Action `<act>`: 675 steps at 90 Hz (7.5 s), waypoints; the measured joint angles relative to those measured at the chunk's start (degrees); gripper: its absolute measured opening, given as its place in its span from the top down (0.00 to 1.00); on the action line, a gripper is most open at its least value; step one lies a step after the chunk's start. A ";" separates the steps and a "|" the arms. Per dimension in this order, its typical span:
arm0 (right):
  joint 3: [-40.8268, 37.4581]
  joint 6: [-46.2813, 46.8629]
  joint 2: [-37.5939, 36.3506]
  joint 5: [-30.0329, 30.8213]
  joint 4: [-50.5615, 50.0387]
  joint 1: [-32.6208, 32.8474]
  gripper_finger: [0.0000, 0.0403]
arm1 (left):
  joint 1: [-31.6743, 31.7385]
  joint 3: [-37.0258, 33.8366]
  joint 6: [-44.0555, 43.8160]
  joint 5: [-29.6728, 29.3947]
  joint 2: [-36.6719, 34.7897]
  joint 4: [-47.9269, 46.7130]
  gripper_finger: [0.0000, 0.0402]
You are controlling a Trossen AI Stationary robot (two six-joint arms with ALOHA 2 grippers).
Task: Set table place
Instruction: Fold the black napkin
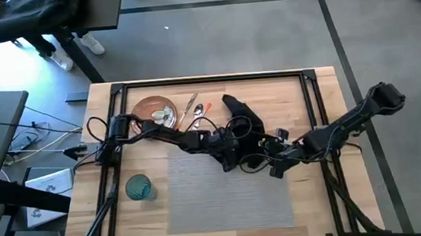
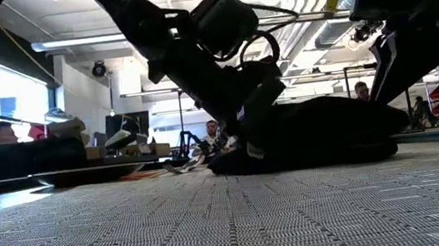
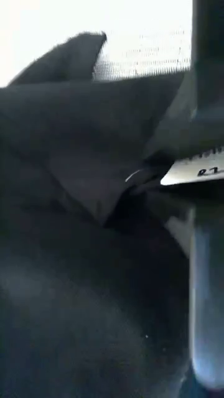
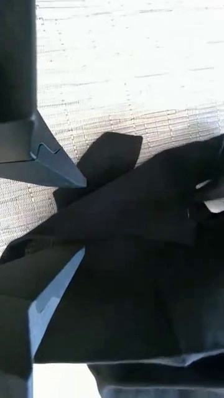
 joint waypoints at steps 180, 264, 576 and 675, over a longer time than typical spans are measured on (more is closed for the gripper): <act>3.38 -4.81 33.07 43.93 40.42 9.27 0.63 | -12.02 0.15 1.50 -22.05 -30.83 -27.92 1.00; 32.57 -25.44 -15.46 15.10 -24.76 -8.83 1.00 | -4.71 3.19 31.28 -27.11 -32.82 -26.76 1.00; 2.38 10.24 7.58 -12.81 -2.28 12.87 0.63 | -42.72 11.13 -22.60 -10.20 -9.65 -57.97 1.00; 18.95 1.09 0.42 -7.87 -17.23 15.87 1.00 | -43.06 11.10 -20.93 -26.11 -20.16 -58.23 1.00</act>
